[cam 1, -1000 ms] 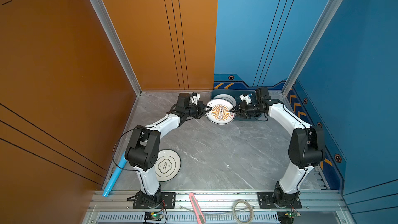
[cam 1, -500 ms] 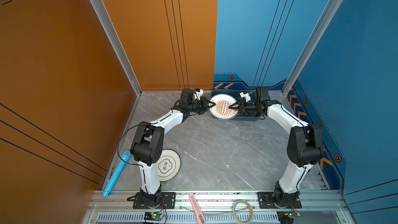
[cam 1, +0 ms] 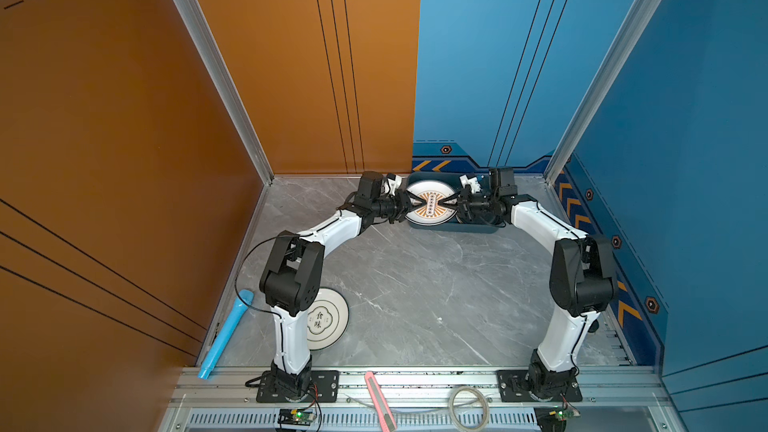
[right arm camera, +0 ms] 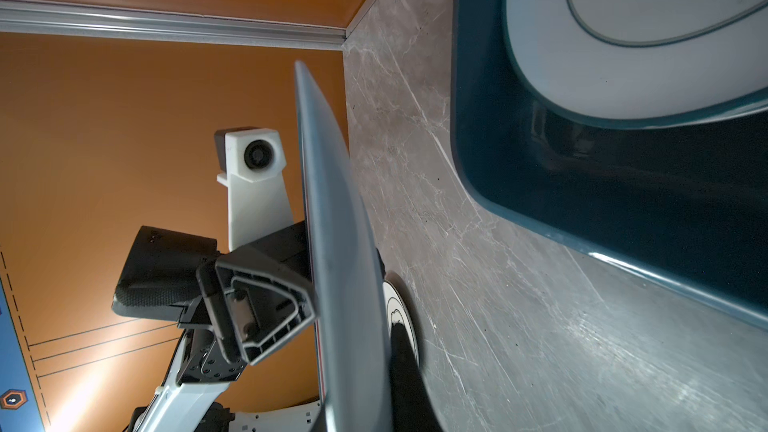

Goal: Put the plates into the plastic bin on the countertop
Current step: 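Grasp the sunburst plate's edge with the left gripper while right holds it, then lower the sunburst plate into the teal bin with the right gripper while left withdraws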

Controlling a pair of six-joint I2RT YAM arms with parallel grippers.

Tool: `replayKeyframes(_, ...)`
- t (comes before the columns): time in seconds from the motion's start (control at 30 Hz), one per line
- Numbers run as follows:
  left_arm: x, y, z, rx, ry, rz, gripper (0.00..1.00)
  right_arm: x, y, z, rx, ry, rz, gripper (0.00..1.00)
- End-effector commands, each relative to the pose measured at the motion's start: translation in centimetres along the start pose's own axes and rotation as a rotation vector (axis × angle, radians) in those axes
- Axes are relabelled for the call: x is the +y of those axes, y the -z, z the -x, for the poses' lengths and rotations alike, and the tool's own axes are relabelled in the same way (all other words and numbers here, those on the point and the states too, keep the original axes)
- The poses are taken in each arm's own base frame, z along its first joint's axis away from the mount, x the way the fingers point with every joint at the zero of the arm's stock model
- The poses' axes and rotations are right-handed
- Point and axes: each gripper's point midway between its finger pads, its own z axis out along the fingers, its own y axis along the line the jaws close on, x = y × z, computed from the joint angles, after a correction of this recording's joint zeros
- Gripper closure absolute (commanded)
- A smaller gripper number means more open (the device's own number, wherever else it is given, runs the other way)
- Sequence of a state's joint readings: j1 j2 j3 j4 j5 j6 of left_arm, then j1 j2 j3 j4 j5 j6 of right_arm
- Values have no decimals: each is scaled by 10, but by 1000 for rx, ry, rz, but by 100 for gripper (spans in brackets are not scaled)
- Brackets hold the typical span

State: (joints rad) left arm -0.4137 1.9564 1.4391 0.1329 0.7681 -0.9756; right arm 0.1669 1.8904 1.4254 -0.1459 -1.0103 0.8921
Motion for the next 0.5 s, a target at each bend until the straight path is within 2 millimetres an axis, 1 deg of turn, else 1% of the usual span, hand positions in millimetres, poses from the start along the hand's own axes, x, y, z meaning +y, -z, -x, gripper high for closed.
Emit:
replayKeyframes(0.0, -11, 7, -4, 30, -68, 34, 36, 8, 3, 13, -35, 24, 9, 100)
replayKeyframes(0.1, -9, 16, -3, 28, -88, 75, 16, -3, 8, 25, -69, 10, -40, 100)
replayKeyframes(0.13, -7, 20, -2, 26, -92, 90, 8, -6, 10, 30, -80, 8, -58, 100)
replayKeyframes(0.17, -5, 23, -2, 24, -94, 104, 2, -10, 12, 34, -91, 4, -76, 100)
replayKeyframes(0.23, -1, 31, 1, 13, -101, 136, 2, -17, 15, 43, -112, -3, -117, 100)
replayKeyframes(0.27, 5, 37, -1, 19, -92, 169, 2, -21, 17, 49, -125, -8, -133, 100)
replayKeyframes(0.33, 12, 46, 0, 7, -97, 214, 2, -29, 20, 59, -152, -28, -167, 100)
replayKeyframes(0.47, 24, 71, 4, -38, -113, 318, 2, -54, 25, 73, -182, -66, -277, 100)
